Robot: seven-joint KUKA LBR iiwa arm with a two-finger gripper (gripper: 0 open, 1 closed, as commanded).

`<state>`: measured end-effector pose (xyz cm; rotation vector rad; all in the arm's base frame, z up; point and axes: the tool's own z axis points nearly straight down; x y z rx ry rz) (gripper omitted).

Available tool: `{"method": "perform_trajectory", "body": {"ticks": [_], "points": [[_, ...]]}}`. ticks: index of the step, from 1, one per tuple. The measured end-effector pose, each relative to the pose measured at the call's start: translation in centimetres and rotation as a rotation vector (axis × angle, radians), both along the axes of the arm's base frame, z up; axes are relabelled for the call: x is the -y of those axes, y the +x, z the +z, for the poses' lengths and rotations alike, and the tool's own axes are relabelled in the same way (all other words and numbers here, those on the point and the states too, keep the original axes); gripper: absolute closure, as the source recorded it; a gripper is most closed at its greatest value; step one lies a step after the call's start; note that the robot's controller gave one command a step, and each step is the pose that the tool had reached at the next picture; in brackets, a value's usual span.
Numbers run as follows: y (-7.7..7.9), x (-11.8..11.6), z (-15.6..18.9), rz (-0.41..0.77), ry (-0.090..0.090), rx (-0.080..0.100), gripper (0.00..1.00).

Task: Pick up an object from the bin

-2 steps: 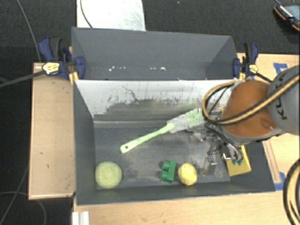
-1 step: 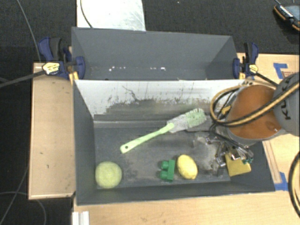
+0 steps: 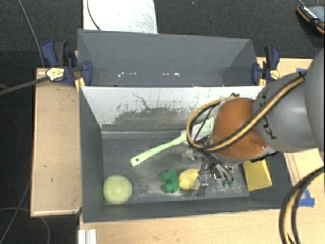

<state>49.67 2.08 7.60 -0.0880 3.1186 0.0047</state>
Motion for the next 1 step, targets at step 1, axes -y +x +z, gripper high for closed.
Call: {"method": "perform_trajectory", "body": {"ticks": [1], "points": [[-1.32, -2.32, -0.60, 0.369, -0.009, -0.011, 1.00]]}}
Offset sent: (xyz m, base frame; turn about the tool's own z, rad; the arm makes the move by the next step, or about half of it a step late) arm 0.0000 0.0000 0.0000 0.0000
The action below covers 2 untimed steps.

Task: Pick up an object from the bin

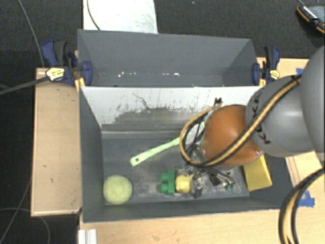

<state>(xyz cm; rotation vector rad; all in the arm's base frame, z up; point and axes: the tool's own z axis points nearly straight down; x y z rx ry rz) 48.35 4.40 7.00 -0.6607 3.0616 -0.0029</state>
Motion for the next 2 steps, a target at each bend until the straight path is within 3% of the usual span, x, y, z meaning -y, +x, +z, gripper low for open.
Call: {"method": "perform_trajectory", "body": {"ticks": [1, 2], "points": [[0.0, 0.0, 0.0, 0.001, 0.000, 0.000, 1.00], [0.8, -1.3, 12.3, 0.025, 0.000, -0.001, 1.00]]}}
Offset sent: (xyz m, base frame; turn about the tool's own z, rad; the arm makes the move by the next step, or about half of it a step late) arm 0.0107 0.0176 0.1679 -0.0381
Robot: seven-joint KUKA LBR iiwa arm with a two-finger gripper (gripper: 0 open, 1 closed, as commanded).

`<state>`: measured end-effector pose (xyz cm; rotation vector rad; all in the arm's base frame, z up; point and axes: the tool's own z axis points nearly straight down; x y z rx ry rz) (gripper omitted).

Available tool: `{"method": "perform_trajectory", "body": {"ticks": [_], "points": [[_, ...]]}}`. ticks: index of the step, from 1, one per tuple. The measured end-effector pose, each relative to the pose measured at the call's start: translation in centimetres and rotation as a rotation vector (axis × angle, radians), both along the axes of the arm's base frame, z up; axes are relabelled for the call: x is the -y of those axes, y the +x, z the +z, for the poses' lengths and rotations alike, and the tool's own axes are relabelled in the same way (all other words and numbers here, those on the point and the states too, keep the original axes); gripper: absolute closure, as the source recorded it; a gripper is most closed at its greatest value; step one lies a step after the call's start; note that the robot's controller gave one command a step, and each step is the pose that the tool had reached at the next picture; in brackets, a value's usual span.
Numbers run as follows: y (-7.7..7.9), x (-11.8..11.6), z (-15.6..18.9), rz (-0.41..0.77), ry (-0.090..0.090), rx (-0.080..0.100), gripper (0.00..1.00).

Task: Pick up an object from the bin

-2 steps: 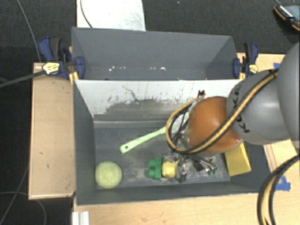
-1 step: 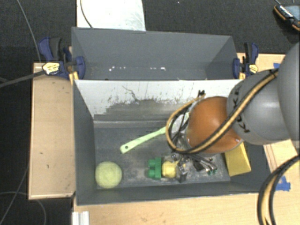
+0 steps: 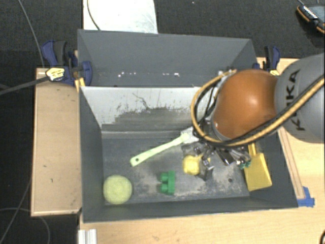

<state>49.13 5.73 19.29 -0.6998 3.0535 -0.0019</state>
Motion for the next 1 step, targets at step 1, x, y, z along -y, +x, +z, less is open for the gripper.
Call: {"method": "perform_trajectory", "body": {"ticks": [1], "points": [[0.12, 0.00, 3.17, -0.001, 0.001, 0.005, 1.00]]}}
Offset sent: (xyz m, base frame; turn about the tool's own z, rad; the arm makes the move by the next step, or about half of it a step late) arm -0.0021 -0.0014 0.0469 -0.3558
